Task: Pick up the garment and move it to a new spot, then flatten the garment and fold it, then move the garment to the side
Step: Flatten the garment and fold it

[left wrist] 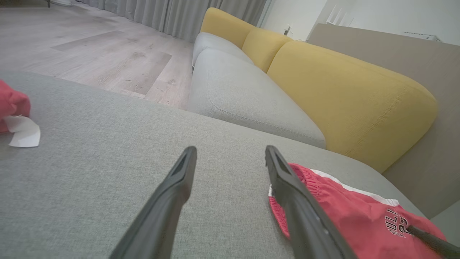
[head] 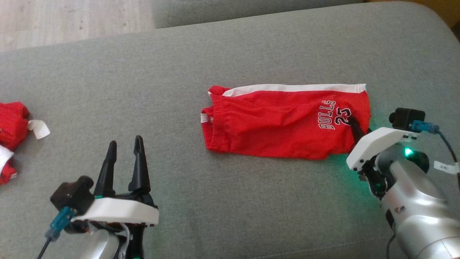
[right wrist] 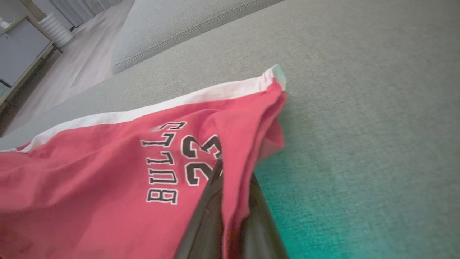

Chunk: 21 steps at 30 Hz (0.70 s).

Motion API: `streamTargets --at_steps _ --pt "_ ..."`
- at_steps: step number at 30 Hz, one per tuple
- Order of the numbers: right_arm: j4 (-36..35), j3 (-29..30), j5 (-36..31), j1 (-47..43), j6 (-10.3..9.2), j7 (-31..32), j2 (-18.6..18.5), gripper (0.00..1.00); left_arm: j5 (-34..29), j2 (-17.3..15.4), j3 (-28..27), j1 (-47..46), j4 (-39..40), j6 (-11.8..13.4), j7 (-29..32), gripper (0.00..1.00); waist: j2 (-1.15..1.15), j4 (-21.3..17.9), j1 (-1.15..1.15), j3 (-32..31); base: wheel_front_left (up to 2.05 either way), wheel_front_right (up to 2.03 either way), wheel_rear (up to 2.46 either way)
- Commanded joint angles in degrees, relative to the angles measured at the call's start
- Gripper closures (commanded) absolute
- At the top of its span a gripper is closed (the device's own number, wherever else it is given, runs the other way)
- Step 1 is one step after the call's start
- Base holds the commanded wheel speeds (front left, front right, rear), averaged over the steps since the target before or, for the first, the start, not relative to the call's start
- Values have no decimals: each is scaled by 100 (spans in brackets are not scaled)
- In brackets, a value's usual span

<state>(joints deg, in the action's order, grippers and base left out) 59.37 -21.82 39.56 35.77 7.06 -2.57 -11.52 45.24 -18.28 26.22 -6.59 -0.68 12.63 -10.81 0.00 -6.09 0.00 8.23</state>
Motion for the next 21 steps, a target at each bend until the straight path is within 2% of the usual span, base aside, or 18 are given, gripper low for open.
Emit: streamTargets --at_steps 1,4,10,15,21 --pt "-152 -58 -40 89 43 -34 67 100 -53 -136 -165 -130 174 27 -4 0 0 40 0 -18 0 0 0" --pt "-223 -52 -132 208 43 -36 133 100 -52 -126 -116 -115 135 16 20 0 0 156 0 -66 0 0 0" --pt "-659 -208 -302 618 43 118 521 100 -40 -71 -54 -80 125 30 16 0 0 502 0 -167 0 0 0" --pt "-919 -562 -417 780 43 560 733 100 -33 -34 -39 -94 136 34 -5 0 0 759 0 -152 0 0 0" --pt "-1027 -1041 -606 657 43 1065 811 100 -4 39 -33 -92 88 9 -73 0 0 996 0 -140 0 0 0"
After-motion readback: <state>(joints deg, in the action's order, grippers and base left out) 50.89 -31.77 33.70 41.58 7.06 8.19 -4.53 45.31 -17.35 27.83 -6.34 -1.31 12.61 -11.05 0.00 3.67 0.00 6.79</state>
